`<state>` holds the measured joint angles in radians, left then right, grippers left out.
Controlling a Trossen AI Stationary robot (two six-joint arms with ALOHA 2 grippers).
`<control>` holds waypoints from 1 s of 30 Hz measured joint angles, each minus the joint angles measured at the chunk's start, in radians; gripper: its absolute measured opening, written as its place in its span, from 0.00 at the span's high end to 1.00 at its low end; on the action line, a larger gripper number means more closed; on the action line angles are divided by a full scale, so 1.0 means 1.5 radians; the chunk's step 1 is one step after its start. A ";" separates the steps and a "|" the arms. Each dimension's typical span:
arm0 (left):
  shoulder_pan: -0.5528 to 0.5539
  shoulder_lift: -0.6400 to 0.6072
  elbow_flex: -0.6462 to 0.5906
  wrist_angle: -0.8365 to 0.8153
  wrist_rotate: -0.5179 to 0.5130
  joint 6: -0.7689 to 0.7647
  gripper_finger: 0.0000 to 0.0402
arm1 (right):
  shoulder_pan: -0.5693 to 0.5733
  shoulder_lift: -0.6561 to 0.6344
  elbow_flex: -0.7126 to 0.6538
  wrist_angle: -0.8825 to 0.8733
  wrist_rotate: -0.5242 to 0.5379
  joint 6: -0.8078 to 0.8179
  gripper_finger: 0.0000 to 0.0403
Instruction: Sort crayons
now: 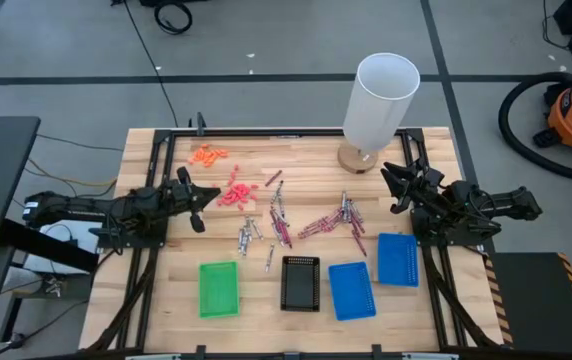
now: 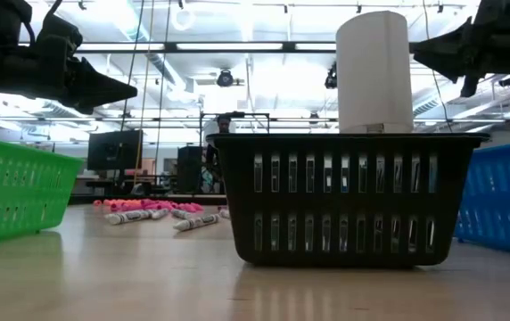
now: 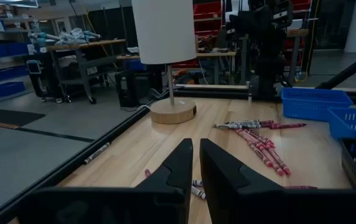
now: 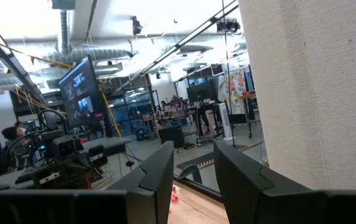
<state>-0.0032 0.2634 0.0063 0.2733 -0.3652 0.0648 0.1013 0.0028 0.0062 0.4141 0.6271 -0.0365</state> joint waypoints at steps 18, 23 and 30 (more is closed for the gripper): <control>0.000 0.000 0.000 0.001 0.000 -0.001 0.90 | 0.000 0.000 0.000 0.000 0.000 0.000 0.70; 0.000 0.000 0.000 0.011 0.000 -0.023 0.90 | 0.000 0.000 0.000 0.001 0.000 0.000 0.70; 0.000 0.000 0.000 0.020 0.000 -0.041 0.90 | 0.000 0.000 0.000 0.005 0.000 0.000 0.70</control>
<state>-0.0031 0.2634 0.0062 0.3038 -0.3649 0.0036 0.1013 0.0026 0.0063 0.4216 0.6270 -0.0364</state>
